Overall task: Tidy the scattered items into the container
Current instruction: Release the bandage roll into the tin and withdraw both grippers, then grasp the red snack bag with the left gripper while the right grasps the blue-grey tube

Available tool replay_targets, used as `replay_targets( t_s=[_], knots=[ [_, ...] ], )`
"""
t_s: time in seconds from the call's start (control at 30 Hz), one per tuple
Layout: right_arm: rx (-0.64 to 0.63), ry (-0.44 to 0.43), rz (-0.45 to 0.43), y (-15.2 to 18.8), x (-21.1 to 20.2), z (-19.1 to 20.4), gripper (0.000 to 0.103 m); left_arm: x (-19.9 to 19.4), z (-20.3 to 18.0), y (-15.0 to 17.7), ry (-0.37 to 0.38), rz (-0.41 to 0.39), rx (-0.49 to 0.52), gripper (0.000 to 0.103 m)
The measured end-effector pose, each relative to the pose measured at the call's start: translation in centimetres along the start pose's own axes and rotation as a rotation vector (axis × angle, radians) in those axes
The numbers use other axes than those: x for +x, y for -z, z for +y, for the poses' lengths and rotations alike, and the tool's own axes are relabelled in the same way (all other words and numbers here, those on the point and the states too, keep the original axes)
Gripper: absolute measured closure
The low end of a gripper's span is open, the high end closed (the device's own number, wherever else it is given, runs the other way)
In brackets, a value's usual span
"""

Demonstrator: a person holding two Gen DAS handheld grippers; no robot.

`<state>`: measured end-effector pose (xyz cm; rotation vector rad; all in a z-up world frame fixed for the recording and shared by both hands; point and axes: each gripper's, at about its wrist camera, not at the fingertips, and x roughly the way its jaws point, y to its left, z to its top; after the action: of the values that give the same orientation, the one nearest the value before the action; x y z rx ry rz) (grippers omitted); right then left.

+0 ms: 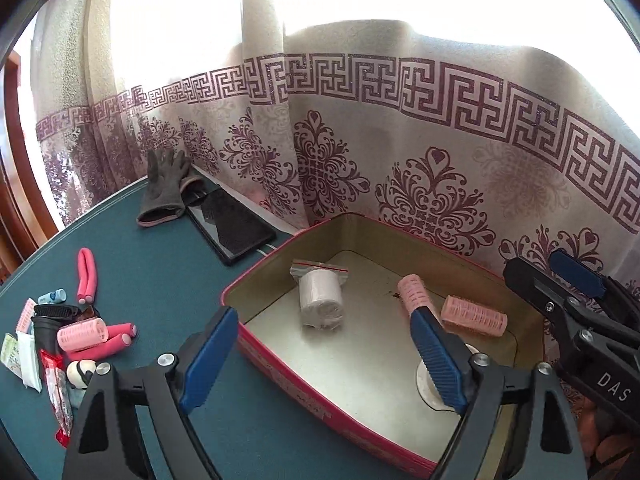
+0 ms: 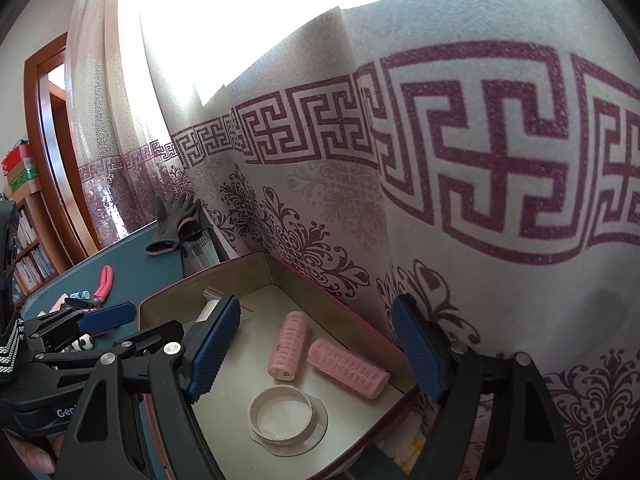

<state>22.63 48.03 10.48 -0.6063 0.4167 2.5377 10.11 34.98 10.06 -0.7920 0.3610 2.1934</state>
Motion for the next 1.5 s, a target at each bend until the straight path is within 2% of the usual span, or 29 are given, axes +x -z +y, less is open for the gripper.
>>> replay_targets(
  t_s=[0.13, 0.2, 0.3, 0.57, 0.67, 0.9, 1.1, 1.27, 1.43, 1.5],
  knots=[
    [-0.012, -0.011, 0.016, 0.3, 0.2, 0.7, 0.021, -0.5, 1.8, 0.5, -0.037, 0.009, -0.031, 0.011],
    [-0.018, -0.024, 0.027, 0.4, 0.3, 1.1, 0.021, -0.7, 2.9, 0.9, -0.061, 0.015, -0.055, 0.0],
    [-0.03, -0.032, 0.027, 0.6, 0.1, 1.8, 0.021, -1.2, 4.8, 1.9, -0.123, 0.005, -0.086, 0.001],
    [-0.044, -0.095, 0.053, 1.4, 0.3, 4.6, 0.021, -2.8, 11.3, 5.5, -0.227, 0.035, -0.209, 0.001],
    [-0.064, -0.136, 0.053, 1.9, -0.1, 6.4, 0.021, -4.1, 14.1, 7.1, -0.284, 0.035, -0.256, 0.001],
    [-0.118, -0.249, 0.087, 3.5, 0.0, 11.6, 0.021, -6.3, 21.6, 10.9, -0.359, 0.037, -0.428, 0.001],
    [-0.198, -0.33, 0.13, 5.5, 0.3, 16.2, 0.021, -6.1, 25.7, 13.0, -0.338, 0.061, -0.536, 0.001],
    [-0.274, -0.37, 0.162, 7.0, 0.7, 19.1, 0.021, -4.3, 27.0, 13.9, -0.281, 0.132, -0.583, 0.001],
    [-0.333, -0.409, 0.174, 7.7, 1.3, 21.4, 0.021, -4.0, 27.0, 13.5, -0.289, 0.104, -0.547, 0.001],
    [-0.348, -0.429, 0.186, 7.9, 1.8, 22.2, 0.021, -3.9, 27.5, 13.0, -0.27, 0.106, -0.533, 0.001]
  ],
)
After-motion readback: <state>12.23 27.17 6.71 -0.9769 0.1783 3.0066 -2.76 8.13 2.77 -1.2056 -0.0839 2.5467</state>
